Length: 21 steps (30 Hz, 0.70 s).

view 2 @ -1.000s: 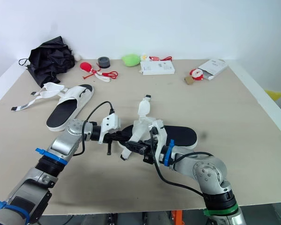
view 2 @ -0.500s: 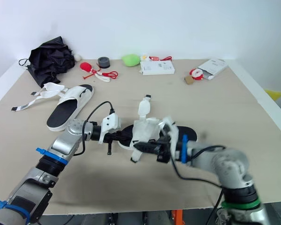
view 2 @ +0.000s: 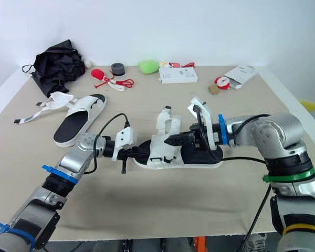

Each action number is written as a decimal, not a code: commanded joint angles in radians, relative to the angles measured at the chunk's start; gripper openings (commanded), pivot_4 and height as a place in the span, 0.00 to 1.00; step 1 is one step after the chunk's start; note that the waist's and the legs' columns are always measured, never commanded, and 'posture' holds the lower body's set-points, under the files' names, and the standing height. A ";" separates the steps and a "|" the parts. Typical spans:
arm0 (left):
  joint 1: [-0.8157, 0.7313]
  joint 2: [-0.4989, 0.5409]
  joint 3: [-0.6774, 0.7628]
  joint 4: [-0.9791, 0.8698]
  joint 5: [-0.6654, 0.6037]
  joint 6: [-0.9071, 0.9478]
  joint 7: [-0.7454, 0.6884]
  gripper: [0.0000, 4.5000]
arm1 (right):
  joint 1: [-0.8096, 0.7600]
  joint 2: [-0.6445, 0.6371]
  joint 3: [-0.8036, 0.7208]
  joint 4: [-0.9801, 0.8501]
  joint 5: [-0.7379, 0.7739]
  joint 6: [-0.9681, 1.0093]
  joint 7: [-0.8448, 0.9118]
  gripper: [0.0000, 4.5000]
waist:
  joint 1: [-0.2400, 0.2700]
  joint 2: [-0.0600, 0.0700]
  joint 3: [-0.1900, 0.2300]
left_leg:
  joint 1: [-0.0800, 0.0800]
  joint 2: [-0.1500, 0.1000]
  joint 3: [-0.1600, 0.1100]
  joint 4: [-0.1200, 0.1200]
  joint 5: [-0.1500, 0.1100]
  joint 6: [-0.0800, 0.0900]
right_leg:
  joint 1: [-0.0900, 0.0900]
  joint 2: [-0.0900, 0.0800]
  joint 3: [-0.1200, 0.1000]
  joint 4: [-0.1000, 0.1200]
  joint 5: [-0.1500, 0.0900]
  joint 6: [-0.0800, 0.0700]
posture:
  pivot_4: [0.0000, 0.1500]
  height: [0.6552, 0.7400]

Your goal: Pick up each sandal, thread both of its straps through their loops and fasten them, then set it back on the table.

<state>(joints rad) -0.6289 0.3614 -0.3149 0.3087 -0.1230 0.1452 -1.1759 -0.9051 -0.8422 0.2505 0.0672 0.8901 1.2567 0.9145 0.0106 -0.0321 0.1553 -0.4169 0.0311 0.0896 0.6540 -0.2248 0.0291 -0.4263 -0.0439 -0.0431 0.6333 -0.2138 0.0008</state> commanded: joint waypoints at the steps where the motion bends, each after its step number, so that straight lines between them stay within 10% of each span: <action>1: 0.048 0.009 -0.049 0.037 0.051 0.033 0.013 0.00 | -0.085 0.010 0.062 0.103 -0.110 -0.053 0.102 0.01 | 0.000 0.000 0.000 | -0.001 0.000 0.000 0.000 0.000 0.000 | 0.000 0.000 0.000 0.000 0.000 0.000 | 1.00 1.00; 21: 0.106 0.028 -0.046 -0.034 0.040 0.081 0.042 0.00 | -0.211 0.025 0.130 0.197 -0.251 0.027 0.429 0.01 | -0.001 0.002 -0.001 | -0.005 -0.001 0.001 0.001 -0.003 0.003 | -0.005 -0.001 0.000 0.000 0.003 -0.006 | 1.00 1.00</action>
<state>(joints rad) -0.5705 0.3697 -0.3112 0.2196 -0.1289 0.1744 -1.1343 -1.0720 -0.8211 0.4271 0.2666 0.6078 1.2569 1.3040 0.0099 -0.0298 0.1541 -0.4217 0.0301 0.0905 0.6549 -0.2274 0.0318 -0.4313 -0.0451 -0.0427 0.6334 -0.2105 -0.0056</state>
